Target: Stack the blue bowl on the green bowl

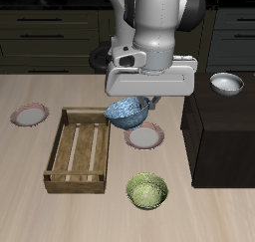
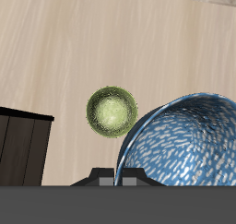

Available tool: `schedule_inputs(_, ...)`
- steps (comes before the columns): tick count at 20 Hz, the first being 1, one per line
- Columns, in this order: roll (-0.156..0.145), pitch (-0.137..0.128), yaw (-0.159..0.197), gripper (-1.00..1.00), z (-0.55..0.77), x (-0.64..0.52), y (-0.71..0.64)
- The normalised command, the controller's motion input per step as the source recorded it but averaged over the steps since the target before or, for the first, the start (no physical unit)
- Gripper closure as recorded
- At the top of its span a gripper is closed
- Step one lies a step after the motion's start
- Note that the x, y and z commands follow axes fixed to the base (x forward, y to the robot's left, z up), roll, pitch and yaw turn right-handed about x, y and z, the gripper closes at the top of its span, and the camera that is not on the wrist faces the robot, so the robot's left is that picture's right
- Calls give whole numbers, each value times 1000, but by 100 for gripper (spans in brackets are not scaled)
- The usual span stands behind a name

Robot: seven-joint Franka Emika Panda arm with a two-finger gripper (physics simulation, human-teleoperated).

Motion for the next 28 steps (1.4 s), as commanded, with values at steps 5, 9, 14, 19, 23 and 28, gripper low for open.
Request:
schedule_inputs(5, 11, 13, 22, 100, -147, 100, 199)
schedule_inputs(9, -1, 23, -6, 100, -174, 27, 74)
schedule_inputs(14, -3, 15, -2, 100, -168, 56, 37)
schedule_inputs(19, -10, 0, 0, 100, -112, 91, -28)
schedule_inputs(23, -2, -56, 2, 100, -63, 96, 11)
schedule_inputs(28, -6, 2, -16, 100, -213, 181, 76)
